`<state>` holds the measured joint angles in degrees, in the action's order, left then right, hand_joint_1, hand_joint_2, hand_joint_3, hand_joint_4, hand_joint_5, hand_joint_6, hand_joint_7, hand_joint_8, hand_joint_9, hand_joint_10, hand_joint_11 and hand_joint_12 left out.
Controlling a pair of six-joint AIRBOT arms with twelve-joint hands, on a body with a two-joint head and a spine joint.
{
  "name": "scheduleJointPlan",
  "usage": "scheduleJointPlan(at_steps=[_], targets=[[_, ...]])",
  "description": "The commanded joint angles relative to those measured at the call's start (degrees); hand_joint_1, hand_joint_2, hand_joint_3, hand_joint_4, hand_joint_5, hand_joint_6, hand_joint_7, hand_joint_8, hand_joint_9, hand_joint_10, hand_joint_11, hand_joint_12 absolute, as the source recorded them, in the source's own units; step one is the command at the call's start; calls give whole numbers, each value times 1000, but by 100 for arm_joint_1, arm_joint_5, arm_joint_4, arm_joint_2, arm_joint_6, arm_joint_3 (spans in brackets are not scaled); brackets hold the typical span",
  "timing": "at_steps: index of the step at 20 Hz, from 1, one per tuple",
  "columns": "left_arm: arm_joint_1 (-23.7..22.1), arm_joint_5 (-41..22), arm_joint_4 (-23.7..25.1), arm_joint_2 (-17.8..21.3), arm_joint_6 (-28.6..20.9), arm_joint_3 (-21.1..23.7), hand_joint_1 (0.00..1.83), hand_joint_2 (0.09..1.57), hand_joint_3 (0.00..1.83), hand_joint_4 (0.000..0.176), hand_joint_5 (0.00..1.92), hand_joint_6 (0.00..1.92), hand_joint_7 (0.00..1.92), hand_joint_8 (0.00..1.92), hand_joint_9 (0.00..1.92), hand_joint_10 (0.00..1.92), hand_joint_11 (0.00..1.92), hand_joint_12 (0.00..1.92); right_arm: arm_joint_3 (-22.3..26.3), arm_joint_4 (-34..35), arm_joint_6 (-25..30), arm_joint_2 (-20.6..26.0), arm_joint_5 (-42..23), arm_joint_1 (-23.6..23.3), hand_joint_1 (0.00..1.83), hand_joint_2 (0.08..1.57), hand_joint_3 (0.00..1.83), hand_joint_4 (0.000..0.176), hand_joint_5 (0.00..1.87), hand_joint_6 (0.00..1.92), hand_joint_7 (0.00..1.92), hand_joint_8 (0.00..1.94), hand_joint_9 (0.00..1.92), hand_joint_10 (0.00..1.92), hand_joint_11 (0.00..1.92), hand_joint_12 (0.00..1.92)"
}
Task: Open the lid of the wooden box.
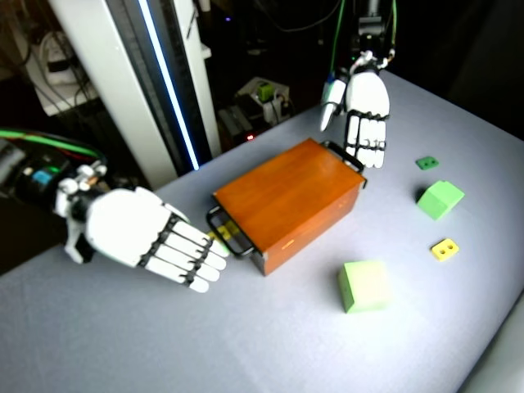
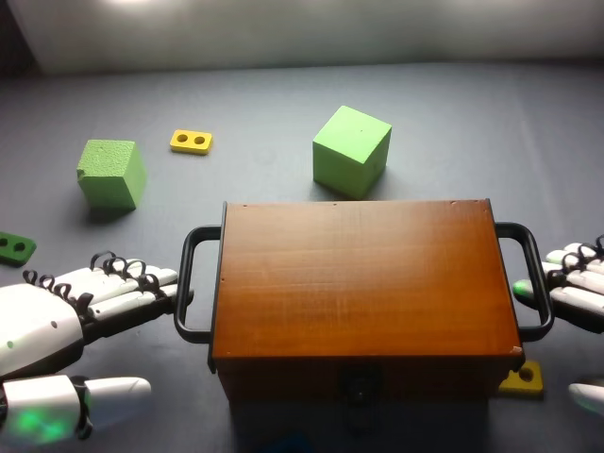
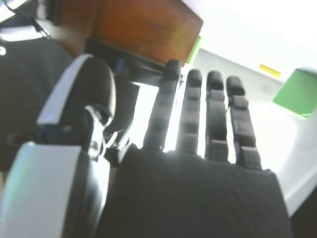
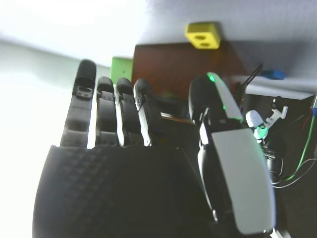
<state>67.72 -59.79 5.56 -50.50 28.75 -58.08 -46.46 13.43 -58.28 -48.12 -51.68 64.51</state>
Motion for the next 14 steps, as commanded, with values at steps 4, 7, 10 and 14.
scheduleJointPlan(at_steps=[4,7,10,14], targets=[[-50,-859,-22,37,-58,20,36,1464,1,0,42,2,0,0,0,0,0,0,32,-214,161,72,-923,-87,471,1395,4,0,99,0,37,0,1,0,0,0],[-50,-1076,-61,103,3,69,103,1458,0,14,5,0,0,0,0,0,0,0,130,-226,178,191,-1306,-83,497,1381,0,0,91,5,44,2,33,12,0,0],[-50,-1297,-112,163,63,99,88,1468,3,11,0,0,0,0,0,0,0,0,179,-244,219,275,-1627,-56,370,1404,8,0,71,2,3,0,0,0,0,0],[-105,-1631,-271,248,275,110,66,1483,4,1,0,0,0,0,0,0,0,0,194,-232,228,346,-1981,-41,326,1413,4,0,7,0,0,0,0,0,0,0]])
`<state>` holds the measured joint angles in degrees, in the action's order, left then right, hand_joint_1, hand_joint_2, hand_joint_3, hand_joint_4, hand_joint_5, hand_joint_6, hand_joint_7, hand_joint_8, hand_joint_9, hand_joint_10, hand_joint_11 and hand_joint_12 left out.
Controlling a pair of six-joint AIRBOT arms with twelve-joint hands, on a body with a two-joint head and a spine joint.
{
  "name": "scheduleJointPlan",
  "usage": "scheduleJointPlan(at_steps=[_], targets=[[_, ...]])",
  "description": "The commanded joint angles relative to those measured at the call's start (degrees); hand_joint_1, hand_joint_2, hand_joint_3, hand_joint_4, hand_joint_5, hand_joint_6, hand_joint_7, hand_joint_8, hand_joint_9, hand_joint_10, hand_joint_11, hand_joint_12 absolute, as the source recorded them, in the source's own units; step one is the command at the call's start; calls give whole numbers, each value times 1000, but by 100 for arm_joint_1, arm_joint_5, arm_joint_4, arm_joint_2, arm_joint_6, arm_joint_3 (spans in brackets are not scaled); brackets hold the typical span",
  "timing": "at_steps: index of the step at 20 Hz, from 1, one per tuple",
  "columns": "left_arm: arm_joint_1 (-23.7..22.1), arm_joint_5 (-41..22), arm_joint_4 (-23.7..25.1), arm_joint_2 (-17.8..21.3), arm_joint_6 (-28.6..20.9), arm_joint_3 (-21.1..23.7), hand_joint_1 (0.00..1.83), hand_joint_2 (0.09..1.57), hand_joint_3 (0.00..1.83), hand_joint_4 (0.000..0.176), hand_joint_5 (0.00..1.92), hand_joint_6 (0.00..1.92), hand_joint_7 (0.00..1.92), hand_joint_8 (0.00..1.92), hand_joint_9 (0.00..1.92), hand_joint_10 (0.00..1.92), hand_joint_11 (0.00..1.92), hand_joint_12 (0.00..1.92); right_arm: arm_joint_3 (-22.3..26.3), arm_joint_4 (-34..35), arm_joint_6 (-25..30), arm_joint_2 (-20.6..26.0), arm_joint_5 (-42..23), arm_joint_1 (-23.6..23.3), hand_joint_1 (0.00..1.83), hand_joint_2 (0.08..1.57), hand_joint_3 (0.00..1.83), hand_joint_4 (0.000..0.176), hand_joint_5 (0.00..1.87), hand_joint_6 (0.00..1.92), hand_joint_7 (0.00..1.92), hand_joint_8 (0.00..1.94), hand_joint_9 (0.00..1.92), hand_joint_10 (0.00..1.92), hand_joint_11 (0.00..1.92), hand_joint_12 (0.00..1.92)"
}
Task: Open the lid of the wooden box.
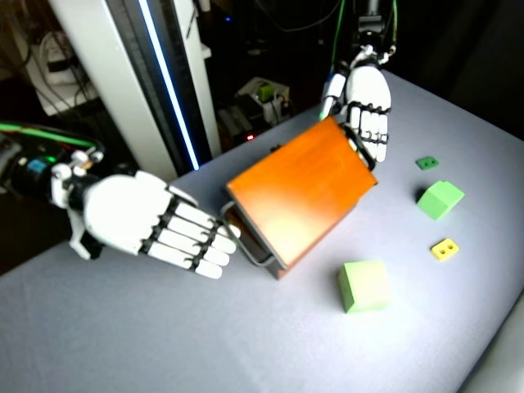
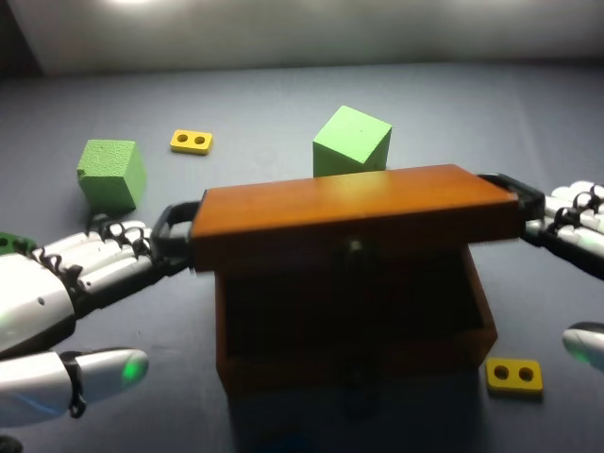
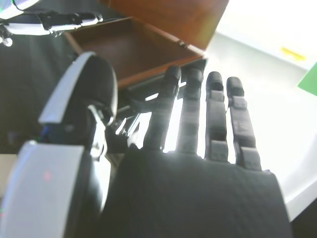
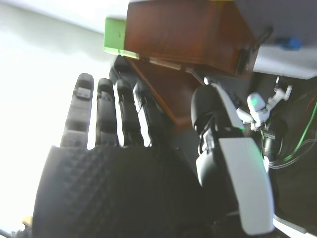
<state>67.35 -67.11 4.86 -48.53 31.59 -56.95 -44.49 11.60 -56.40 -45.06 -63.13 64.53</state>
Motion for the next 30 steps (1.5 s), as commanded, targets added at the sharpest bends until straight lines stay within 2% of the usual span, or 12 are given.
scheduleJointPlan(at_steps=[1,2,3,9,10,12,14,17,18,25,27,30], targets=[[-110,-973,-287,60,86,-23,55,1487,4,0,0,0,0,0,0,0,0,0,-21,-13,40,45,-918,-44,348,1414,3,0,1,0,0,0,0,0,0,0],[-149,-1000,-322,59,124,-42,91,1479,0,13,16,5,0,0,0,0,0,0,-37,12,40,45,-952,-44,348,1416,3,0,0,0,0,0,0,0,0,0],[-252,-1047,-376,54,193,-75,73,1474,0,1,36,10,0,0,0,0,0,0,-71,71,40,41,-1038,-48,321,1420,5,0,0,0,0,0,0,0,0,0],[-755,-977,-481,-84,356,-323,271,1451,0,0,104,8,0,0,0,0,13,16,-196,365,-13,-86,-1426,-124,308,1413,0,0,24,6,7,1,0,0,0,0],[-843,-926,-481,-122,356,-370,265,1446,2,0,114,6,0,0,0,0,2,212,-215,397,-26,-108,-1451,-155,280,1417,2,0,11,3,1,0,0,0,0,0],[-1001,-870,-487,-207,357,-471,314,1440,0,0,129,8,0,0,0,0,0,285,-264,453,-34,-148,-1489,-211,253,1421,3,0,2,1,0,0,0,0,0,0],[-1109,-818,-508,-260,361,-546,321,1433,1,4,140,5,0,0,0,0,0,81,-308,496,-46,-189,-1518,-262,203,1424,5,0,0,0,0,0,0,0,0,0],[-1305,-761,-556,-359,384,-674,401,1425,3,0,216,3,37,0,0,0,0,140,-380,558,-75,-251,-1524,-377,290,1412,0,0,0,0,0,0,0,0,0,0],[-1348,-776,-553,-382,384,-691,405,1432,3,0,224,3,22,1,0,0,0,27,-391,565,-76,-255,-1552,-392,333,1424,2,0,0,0,0,0,0,0,6,3],[-1277,-1286,-655,-387,431,-601,391,1437,0,0,104,3,0,0,0,0,12,8,-312,622,-80,-126,-2001,-387,475,1459,8,0,0,0,0,0,0,0,0,0],[-1237,-1448,-709,-373,467,-570,334,1474,0,0,27,0,0,0,0,0,0,240,-277,617,-81,-61,-2118,-383,530,1473,9,0,0,0,0,0,0,0,0,0],[-1200,-1692,-803,-334,560,-521,402,1455,0,0,12,4,0,0,0,0,0,167,-217,573,-81,63,-2310,-337,341,1456,1,9,0,0,0,0,0,0,0,0]])
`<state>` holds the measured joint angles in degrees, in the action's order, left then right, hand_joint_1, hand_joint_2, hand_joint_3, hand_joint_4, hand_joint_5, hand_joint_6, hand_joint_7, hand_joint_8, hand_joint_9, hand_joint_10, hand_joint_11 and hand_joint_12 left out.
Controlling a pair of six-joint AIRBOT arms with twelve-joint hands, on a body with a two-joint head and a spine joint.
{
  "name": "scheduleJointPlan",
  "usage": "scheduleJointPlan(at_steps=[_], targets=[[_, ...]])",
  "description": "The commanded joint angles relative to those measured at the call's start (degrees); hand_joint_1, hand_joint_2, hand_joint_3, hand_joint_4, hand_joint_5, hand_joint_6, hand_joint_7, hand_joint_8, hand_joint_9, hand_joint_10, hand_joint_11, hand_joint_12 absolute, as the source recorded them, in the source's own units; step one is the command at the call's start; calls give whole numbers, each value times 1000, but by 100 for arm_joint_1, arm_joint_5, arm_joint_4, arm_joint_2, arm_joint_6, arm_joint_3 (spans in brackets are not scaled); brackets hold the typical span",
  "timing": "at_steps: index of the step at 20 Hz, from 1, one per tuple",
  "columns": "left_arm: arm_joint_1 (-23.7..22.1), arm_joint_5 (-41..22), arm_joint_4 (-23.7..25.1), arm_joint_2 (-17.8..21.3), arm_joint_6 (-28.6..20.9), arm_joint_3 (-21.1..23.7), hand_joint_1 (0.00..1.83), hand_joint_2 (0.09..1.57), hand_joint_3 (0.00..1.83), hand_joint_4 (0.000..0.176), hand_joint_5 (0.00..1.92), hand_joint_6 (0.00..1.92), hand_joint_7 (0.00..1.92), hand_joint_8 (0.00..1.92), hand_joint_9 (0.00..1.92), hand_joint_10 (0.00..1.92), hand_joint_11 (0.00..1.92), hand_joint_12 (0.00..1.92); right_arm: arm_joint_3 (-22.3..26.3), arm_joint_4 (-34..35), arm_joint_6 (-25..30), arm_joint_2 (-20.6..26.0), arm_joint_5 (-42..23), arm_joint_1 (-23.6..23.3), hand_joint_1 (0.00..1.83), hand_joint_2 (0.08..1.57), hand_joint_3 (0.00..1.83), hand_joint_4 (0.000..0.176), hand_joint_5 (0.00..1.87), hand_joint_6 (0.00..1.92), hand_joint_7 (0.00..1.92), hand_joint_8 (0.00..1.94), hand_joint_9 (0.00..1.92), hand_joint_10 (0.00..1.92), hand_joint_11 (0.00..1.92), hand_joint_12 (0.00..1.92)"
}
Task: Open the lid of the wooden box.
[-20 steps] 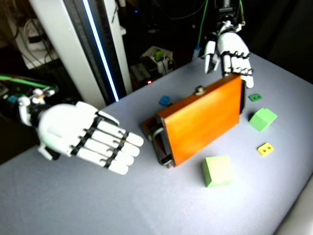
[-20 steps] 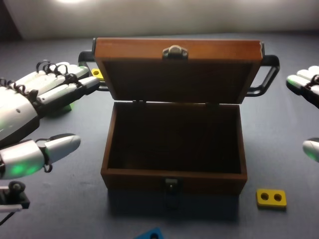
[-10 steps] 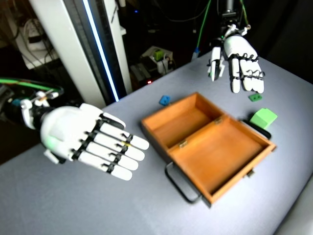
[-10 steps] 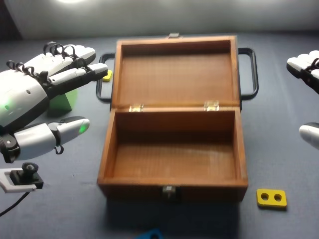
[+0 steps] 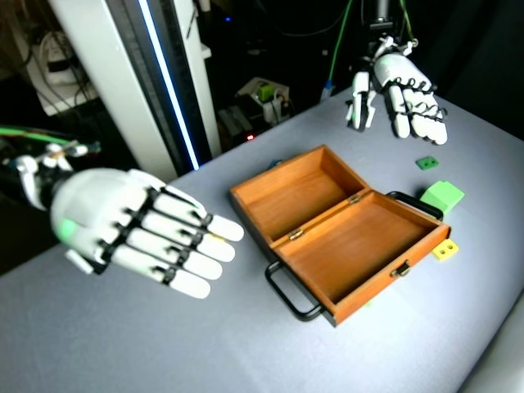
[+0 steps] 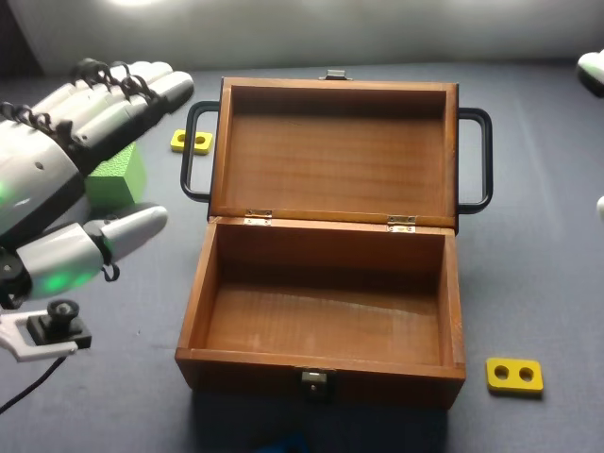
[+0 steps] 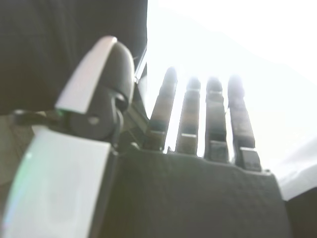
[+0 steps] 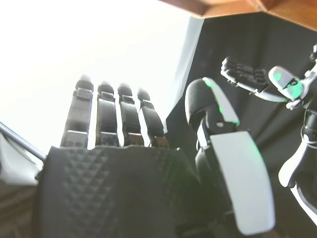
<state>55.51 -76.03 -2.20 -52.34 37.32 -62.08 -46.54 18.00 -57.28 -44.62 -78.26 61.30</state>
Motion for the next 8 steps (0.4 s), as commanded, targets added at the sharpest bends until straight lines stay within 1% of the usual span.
scheduleJointPlan(at_steps=[1,2,3,4,5,6,7,8], targets=[[-6,-880,-134,54,8,1,436,1446,0,0,18,4,0,0,0,0,0,33,4,-88,6,58,-852,-8,281,1445,0,0,0,0,0,0,0,0,0,0],[7,-964,-164,61,19,6,371,1435,0,0,3,0,0,0,0,0,0,6,18,-111,6,98,-909,-7,355,1435,0,0,0,0,0,0,0,0,0,0],[36,-1060,-206,78,23,14,400,1440,0,0,0,0,0,0,0,0,0,0,29,-146,7,135,-970,-7,372,1441,0,0,0,0,0,0,0,0,0,0],[71,-1161,-256,102,28,26,462,1447,0,46,0,0,0,0,0,0,0,0,42,-181,7,175,-1030,-7,347,1439,0,0,0,0,0,0,0,0,0,0],[121,-1303,-325,134,50,47,419,1447,0,67,0,0,0,0,0,0,0,0,57,-233,7,230,-1117,-7,379,1437,0,0,0,0,0,0,0,0,0,0],[165,-1409,-383,164,75,69,313,1452,4,64,0,0,0,0,0,0,0,0,71,-263,7,275,-1186,-7,282,1403,0,0,0,0,0,0,0,0,0,0],[213,-1568,-452,192,98,92,266,1458,6,52,0,0,0,0,0,0,0,0,91,-286,7,328,-1287,-7,260,1396,0,0,0,0,0,0,0,0,0,0],[251,-1679,-497,233,120,108,255,1451,1,59,0,0,0,0,0,0,0,0,110,-300,7,386,-1411,-3,233,1420,0,0,0,0,0,0,0,0,1,1]])
